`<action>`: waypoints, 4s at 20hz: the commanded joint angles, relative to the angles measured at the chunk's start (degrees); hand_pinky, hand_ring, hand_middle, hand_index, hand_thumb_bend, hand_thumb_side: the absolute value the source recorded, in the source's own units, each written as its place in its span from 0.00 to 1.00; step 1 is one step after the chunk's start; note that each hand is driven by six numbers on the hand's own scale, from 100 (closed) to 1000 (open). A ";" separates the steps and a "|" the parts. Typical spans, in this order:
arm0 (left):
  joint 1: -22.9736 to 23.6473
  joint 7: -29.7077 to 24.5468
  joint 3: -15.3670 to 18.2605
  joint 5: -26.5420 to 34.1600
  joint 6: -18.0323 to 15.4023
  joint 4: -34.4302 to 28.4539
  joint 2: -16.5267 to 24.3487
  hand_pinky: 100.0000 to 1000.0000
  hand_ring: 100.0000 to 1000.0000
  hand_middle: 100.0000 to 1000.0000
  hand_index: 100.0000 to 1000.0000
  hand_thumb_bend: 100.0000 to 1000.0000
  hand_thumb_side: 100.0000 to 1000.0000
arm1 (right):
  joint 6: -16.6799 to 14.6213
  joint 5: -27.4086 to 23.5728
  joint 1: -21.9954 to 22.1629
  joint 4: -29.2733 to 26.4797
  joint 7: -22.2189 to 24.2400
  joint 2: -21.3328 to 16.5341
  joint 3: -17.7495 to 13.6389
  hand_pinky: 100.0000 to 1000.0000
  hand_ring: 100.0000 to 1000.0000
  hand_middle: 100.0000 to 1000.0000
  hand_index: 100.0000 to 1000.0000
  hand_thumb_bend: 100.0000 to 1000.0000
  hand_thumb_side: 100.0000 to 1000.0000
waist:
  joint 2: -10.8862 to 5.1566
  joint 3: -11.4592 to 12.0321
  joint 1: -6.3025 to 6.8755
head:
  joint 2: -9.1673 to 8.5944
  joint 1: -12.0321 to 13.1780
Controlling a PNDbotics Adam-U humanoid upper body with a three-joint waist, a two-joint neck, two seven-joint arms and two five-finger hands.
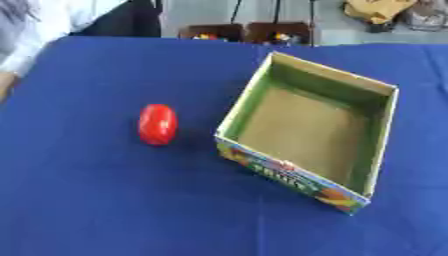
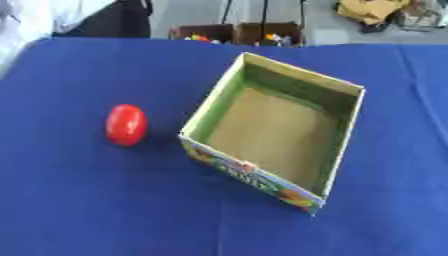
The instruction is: Pick up objects on the table and place them in the box.
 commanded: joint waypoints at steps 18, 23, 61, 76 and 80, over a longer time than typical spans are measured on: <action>2.98 -0.99 1.24 -14.17 4.15 -0.83 16.65 0.47 0.66 0.76 0.98 0.16 0.91 | -0.34 0.70 0.30 -0.68 -0.06 -2.29 -0.02 0.65 0.72 0.68 0.77 0.00 1.00 | -1.07 -0.09 1.29 | 0.35 -0.31; 2.82 -5.78 -0.84 -20.24 10.31 -0.83 24.28 0.50 0.70 0.80 1.00 0.15 0.93 | -0.37 0.37 0.10 -0.68 0.29 -2.43 0.27 0.65 0.72 0.67 0.77 0.00 1.00 | -1.32 -0.53 1.46 | 0.29 0.13; -14.29 -55.36 -18.26 -20.93 19.87 14.26 30.00 0.72 0.89 0.97 1.00 0.69 0.79 | -0.51 -1.68 -0.44 -0.68 3.20 -1.76 1.97 0.66 0.73 0.67 0.76 0.00 1.00 | -1.95 -3.38 2.57 | 0.66 3.31; -24.37 -59.34 -20.41 -25.49 17.70 31.42 23.92 0.80 0.97 1.00 1.00 0.72 0.67 | -0.61 -2.44 -1.28 -0.68 4.32 -1.38 2.75 0.66 0.73 0.67 0.76 0.00 1.00 | -1.34 -5.40 3.16 | 0.65 5.40; -26.12 -60.82 -20.55 -29.03 15.93 34.64 22.80 0.82 0.99 1.00 1.00 0.72 0.68 | -0.66 -2.62 -1.53 -0.68 4.55 -1.28 2.92 0.66 0.72 0.66 0.76 0.00 1.00 | -1.07 -5.77 3.28 | 0.42 5.92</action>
